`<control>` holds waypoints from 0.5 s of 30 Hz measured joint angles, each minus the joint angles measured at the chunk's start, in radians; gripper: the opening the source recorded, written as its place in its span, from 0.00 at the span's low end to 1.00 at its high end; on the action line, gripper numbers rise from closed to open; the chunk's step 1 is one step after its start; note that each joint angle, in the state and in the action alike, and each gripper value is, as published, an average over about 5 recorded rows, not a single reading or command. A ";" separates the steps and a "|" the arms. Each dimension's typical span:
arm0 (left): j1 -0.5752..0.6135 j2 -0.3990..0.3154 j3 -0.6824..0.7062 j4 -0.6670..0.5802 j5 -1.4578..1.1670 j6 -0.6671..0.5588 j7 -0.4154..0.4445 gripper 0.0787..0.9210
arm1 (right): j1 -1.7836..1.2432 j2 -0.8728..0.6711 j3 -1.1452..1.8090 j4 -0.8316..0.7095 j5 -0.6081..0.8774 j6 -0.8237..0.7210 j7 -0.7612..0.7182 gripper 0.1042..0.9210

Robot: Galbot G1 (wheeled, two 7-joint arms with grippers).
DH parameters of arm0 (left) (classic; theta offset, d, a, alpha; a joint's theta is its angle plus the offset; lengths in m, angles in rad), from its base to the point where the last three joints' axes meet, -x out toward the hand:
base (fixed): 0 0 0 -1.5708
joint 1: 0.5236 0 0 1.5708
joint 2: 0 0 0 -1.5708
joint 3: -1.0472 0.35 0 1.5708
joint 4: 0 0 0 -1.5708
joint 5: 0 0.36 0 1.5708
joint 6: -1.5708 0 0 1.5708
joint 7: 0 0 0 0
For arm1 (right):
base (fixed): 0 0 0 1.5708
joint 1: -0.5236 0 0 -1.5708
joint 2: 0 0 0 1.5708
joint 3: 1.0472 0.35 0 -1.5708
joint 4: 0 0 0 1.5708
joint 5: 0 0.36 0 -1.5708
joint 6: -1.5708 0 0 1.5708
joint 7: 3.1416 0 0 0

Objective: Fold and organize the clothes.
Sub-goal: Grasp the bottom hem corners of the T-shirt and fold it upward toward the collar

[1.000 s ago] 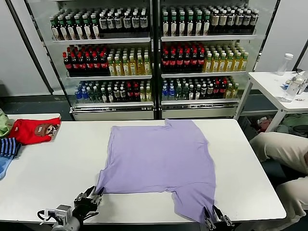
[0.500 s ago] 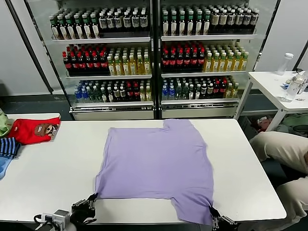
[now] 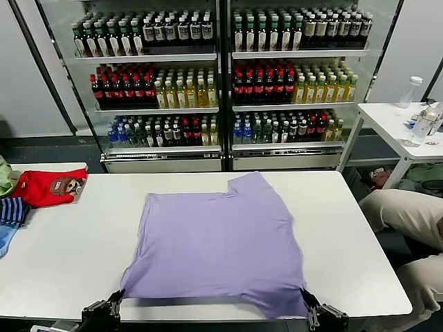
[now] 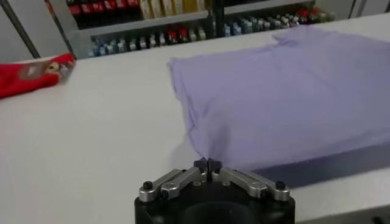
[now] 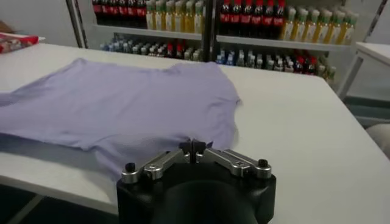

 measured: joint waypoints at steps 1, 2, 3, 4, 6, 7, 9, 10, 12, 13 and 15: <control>-0.016 -0.004 0.002 0.004 -0.001 -0.001 0.002 0.01 | 0.022 0.004 -0.005 -0.010 0.000 -0.003 0.002 0.01; -0.034 -0.010 0.004 0.010 -0.002 -0.002 0.005 0.01 | 0.045 0.009 -0.012 -0.021 0.001 -0.006 0.004 0.01; -0.054 -0.015 0.007 0.018 -0.002 -0.003 0.008 0.01 | 0.067 0.013 -0.018 -0.033 0.000 -0.009 0.007 0.01; -0.075 -0.022 0.011 0.027 -0.001 -0.004 0.011 0.01 | 0.089 0.018 -0.025 -0.045 0.000 -0.011 0.009 0.01; -0.118 -0.036 0.019 0.047 0.001 -0.007 0.020 0.01 | 0.132 0.026 -0.038 -0.070 -0.002 -0.016 0.012 0.01; -0.139 -0.043 0.024 0.058 0.004 -0.009 0.024 0.01 | 0.152 0.030 -0.044 -0.083 -0.003 -0.019 0.013 0.01; -0.180 -0.056 0.035 0.082 0.010 -0.013 0.034 0.01 | 0.190 0.038 -0.054 -0.108 -0.005 -0.024 0.014 0.01; -0.200 -0.063 0.041 0.095 0.015 -0.015 0.038 0.01 | 0.207 0.041 -0.059 -0.120 -0.006 -0.026 0.015 0.01; -0.238 -0.077 0.056 0.122 0.026 -0.019 0.049 0.01 | 0.241 0.048 -0.068 -0.143 -0.007 -0.031 0.017 0.01; -0.258 -0.085 0.064 0.136 0.033 -0.021 0.054 0.01 | 0.257 0.052 -0.072 -0.155 -0.007 -0.034 0.018 0.01; -0.294 -0.098 0.080 0.165 0.047 -0.024 0.064 0.01 | 0.289 0.061 -0.082 -0.179 -0.008 -0.038 0.019 0.01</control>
